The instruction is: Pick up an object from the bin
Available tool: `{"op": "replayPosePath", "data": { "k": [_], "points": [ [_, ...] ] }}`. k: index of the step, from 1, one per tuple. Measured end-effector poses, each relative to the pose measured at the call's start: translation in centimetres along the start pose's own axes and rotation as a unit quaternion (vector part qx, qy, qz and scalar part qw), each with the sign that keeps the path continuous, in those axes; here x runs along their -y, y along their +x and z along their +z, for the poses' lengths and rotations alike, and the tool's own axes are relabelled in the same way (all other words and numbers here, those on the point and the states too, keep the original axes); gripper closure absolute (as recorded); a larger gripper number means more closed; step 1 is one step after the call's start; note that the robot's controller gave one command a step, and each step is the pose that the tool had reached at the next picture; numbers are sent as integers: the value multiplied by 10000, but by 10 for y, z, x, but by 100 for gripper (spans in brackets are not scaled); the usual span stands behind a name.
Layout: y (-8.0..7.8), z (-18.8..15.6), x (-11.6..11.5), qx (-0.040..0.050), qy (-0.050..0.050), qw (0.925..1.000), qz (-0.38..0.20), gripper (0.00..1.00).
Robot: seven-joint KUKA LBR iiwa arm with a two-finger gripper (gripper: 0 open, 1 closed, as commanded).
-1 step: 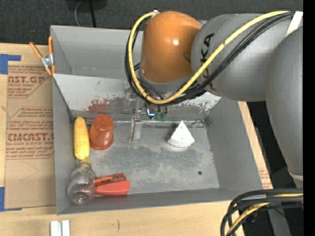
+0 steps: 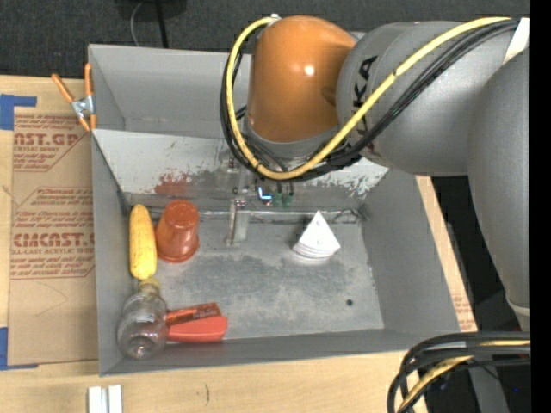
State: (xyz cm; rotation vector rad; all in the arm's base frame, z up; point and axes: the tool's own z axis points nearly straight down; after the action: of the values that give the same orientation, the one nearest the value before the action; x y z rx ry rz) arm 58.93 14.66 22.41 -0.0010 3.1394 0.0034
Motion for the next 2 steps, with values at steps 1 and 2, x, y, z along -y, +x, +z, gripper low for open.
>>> {"op": "replayPosePath", "data": {
  "k": [1,2],
  "points": [
    [-1,45,-21,11,4,9986,-522,0],
    [-1,63,-48,3,3,9757,-2192,0]
  ]
}}
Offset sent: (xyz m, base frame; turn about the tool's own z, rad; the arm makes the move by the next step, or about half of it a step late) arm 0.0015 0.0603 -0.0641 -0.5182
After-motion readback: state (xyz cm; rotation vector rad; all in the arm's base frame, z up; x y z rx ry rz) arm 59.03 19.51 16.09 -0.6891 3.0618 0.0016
